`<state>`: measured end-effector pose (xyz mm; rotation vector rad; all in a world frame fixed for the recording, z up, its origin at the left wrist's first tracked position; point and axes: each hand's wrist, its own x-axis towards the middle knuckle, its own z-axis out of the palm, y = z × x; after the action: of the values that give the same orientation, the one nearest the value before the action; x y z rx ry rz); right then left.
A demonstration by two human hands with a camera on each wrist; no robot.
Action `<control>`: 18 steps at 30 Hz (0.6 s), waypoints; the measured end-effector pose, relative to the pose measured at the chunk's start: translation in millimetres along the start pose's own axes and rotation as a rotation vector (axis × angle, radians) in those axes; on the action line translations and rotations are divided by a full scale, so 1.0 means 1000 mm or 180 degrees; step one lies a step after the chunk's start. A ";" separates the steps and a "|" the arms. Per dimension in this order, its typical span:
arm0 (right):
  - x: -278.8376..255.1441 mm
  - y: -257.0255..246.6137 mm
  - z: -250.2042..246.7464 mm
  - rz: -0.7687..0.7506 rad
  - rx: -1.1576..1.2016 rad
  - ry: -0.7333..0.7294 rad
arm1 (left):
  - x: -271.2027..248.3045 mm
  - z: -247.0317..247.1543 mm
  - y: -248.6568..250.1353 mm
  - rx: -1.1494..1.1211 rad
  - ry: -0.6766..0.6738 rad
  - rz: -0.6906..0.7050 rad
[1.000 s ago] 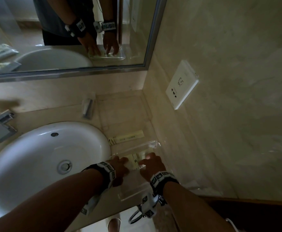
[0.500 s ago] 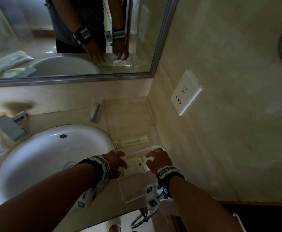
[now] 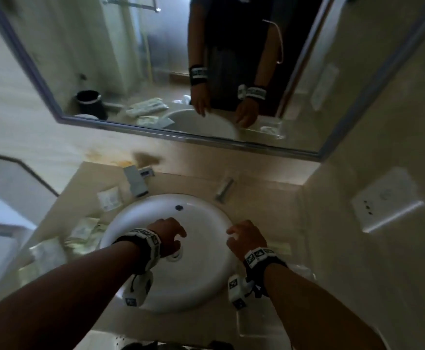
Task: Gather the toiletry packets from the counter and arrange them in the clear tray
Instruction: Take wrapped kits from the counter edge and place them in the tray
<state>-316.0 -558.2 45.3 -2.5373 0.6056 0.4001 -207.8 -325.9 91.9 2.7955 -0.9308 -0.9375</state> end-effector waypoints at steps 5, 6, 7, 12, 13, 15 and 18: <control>0.021 -0.068 0.027 -0.0575 -0.0060 -0.0254 | -0.030 0.011 -0.066 -0.0361 0.0174 -0.0426; 0.024 -0.081 0.033 -0.0655 -0.0089 -0.0311 | -0.037 0.013 -0.078 -0.0402 0.0181 -0.0496; 0.027 -0.094 0.038 -0.0721 -0.0126 -0.0360 | -0.044 0.016 -0.089 -0.0442 0.0190 -0.0576; 0.040 -0.149 0.063 -0.0965 -0.0331 -0.0606 | -0.070 0.028 -0.145 -0.0689 0.0182 -0.0966; 0.042 -0.159 0.068 -0.0997 -0.0355 -0.0648 | -0.073 0.029 -0.155 -0.0717 0.0192 -0.1026; 0.044 -0.176 0.076 -0.1064 -0.0425 -0.0714 | -0.077 0.032 -0.173 -0.0791 0.0195 -0.1143; 0.048 -0.196 0.088 -0.1091 -0.0491 -0.0806 | -0.079 0.034 -0.197 -0.0859 0.0174 -0.1242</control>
<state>-194.0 -375.3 31.9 -2.6104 0.0439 0.6477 -173.4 -116.2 61.6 2.7913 -0.2272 -0.9346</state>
